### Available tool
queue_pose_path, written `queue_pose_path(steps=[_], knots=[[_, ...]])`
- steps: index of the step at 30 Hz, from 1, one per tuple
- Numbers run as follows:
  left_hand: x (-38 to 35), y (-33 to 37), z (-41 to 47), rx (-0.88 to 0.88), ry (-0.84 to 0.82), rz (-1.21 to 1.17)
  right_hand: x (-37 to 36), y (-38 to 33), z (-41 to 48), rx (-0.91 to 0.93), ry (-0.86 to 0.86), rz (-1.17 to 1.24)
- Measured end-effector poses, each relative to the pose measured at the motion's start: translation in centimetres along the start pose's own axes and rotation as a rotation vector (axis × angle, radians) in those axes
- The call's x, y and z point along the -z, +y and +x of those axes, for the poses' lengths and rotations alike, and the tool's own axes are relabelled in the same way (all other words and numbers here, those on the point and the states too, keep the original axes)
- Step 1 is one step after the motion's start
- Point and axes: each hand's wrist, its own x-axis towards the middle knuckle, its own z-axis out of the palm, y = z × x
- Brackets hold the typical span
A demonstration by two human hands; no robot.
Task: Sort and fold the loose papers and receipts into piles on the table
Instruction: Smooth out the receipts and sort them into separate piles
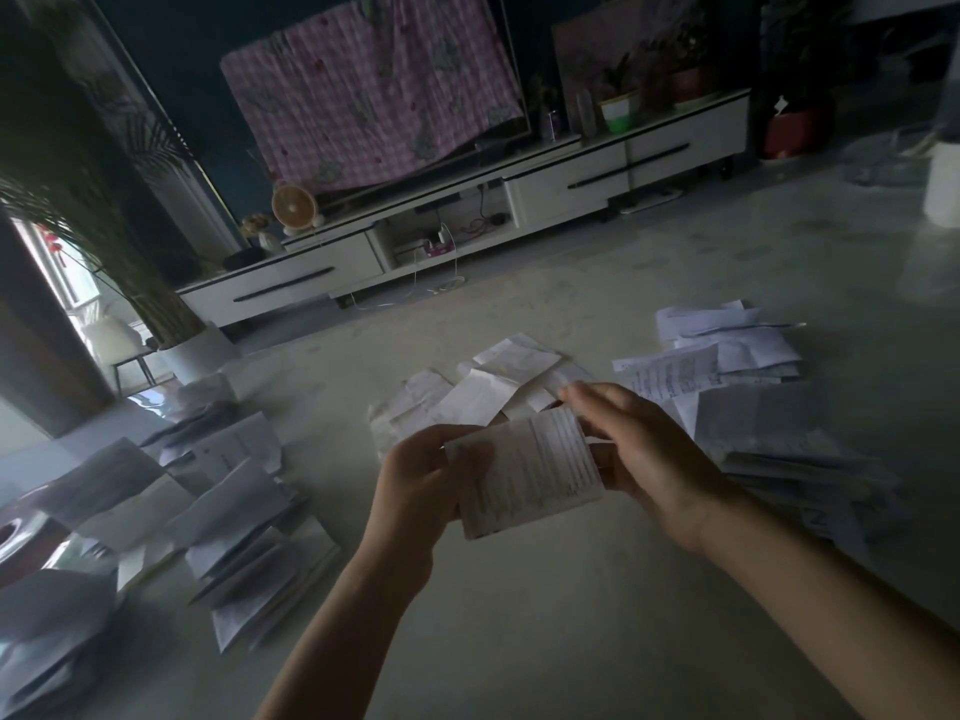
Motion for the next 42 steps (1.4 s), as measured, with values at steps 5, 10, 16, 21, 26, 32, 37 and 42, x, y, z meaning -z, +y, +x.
queue_pose_path(steps=[5,10,16,21,26,32,37,42], knots=[[0.1,0.4,-0.3,0.006,-0.066,0.067,-0.5,0.5,-0.1,0.051,-0.003,-0.233],[-0.2,0.2,-0.3,-0.069,-0.040,0.199,-0.7,0.7,-0.1,0.157,0.054,-0.301],[-0.8,0.6,-0.5,-0.045,-0.049,0.077,-0.6,0.4,-0.3,0.312,0.238,-0.355],[-2.0,1.3,-0.2,-0.025,0.034,-0.077,0.4,-1.0,-1.5,0.247,0.207,-0.289],[-5.1,3.4,-0.9,-0.040,-0.143,-0.176,4.4,-3.6,-2.5,0.287,0.431,-0.365],[-11.5,2.6,-1.7,-0.070,-0.224,0.247,10.2,-4.2,-4.8,0.035,0.489,-0.852],[-13.5,-1.0,-3.3,-0.138,-0.202,0.766,10.4,-1.7,-5.8,-0.143,0.405,-1.289],[-13.8,-1.5,-4.0,-0.248,-0.078,0.743,10.3,-1.5,-5.8,-0.157,0.403,-1.322]])
